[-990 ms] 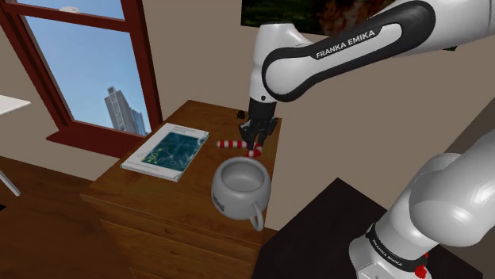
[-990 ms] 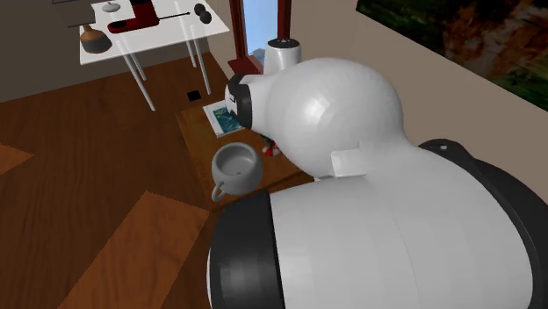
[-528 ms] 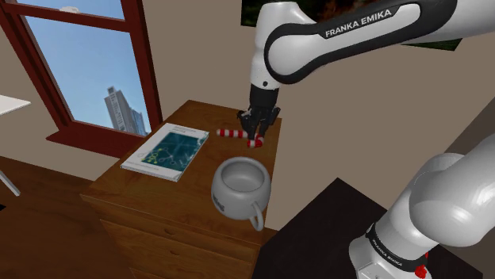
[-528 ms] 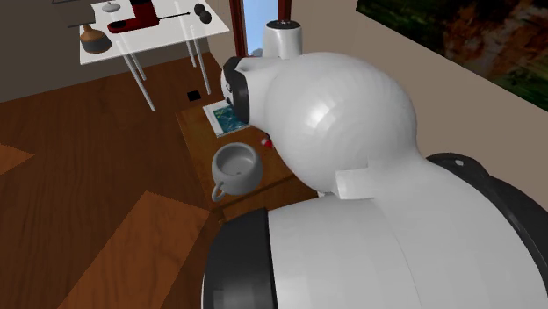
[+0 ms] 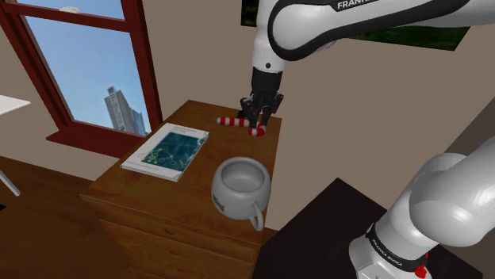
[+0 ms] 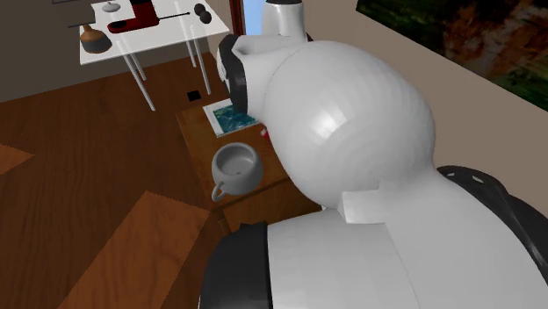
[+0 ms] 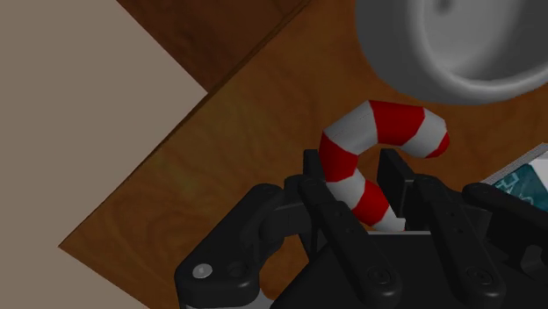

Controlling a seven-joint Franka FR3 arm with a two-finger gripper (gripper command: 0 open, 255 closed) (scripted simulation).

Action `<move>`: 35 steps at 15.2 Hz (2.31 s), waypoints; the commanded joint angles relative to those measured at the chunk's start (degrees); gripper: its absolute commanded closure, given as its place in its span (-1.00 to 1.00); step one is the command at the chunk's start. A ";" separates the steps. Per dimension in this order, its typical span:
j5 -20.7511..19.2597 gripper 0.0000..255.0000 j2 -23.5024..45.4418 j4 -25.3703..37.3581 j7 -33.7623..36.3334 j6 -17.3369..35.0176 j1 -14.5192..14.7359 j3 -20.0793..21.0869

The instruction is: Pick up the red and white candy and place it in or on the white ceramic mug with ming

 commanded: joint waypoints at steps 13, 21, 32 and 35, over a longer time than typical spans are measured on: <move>5.49 1.00 -13.71 -5.51 8.03 -7.31 5.57 5.18; 7.56 1.00 -15.72 -10.84 9.96 -3.71 7.25 7.44; 8.55 1.00 -13.59 -16.97 9.74 4.55 7.52 9.00; 8.55 1.00 -13.58 -16.97 9.74 4.55 7.52 9.00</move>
